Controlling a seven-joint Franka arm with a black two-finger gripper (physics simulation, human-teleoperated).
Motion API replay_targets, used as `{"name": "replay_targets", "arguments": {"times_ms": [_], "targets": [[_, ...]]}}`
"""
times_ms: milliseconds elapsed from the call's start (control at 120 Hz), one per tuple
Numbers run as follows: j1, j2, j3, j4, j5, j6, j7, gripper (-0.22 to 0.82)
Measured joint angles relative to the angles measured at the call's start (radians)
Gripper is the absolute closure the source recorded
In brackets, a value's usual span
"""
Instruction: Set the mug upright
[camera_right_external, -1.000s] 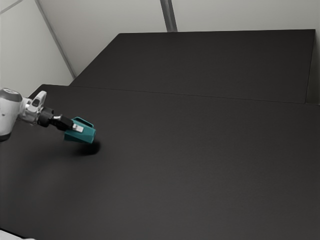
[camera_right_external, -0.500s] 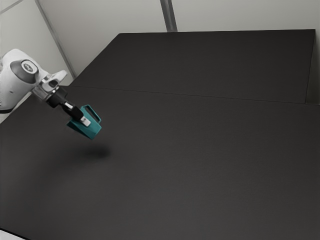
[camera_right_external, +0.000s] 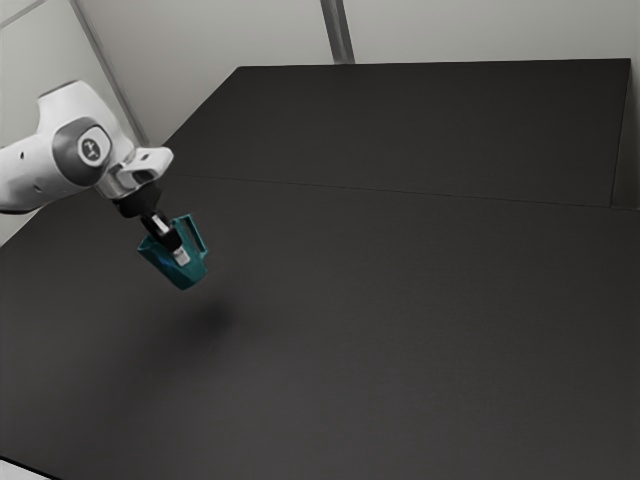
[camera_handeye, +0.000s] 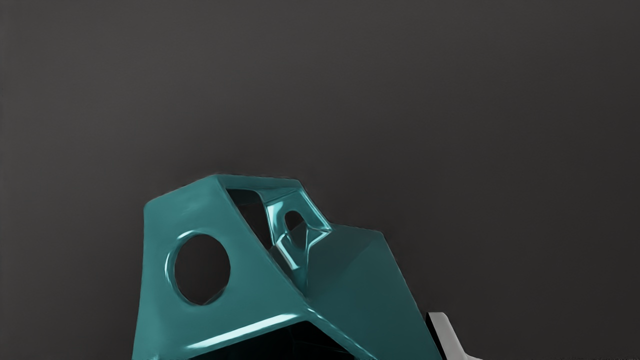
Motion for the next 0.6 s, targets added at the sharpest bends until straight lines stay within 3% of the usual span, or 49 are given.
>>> {"name": "replay_targets", "arguments": {"times_ms": [308, 600], "targets": [[0.005, -0.142, -0.067, -0.157, 0.119, 0.074, -0.161, 0.79], [-0.011, -0.168, -0.130, -0.222, 0.209, 0.135, -0.321, 0.78]]}}
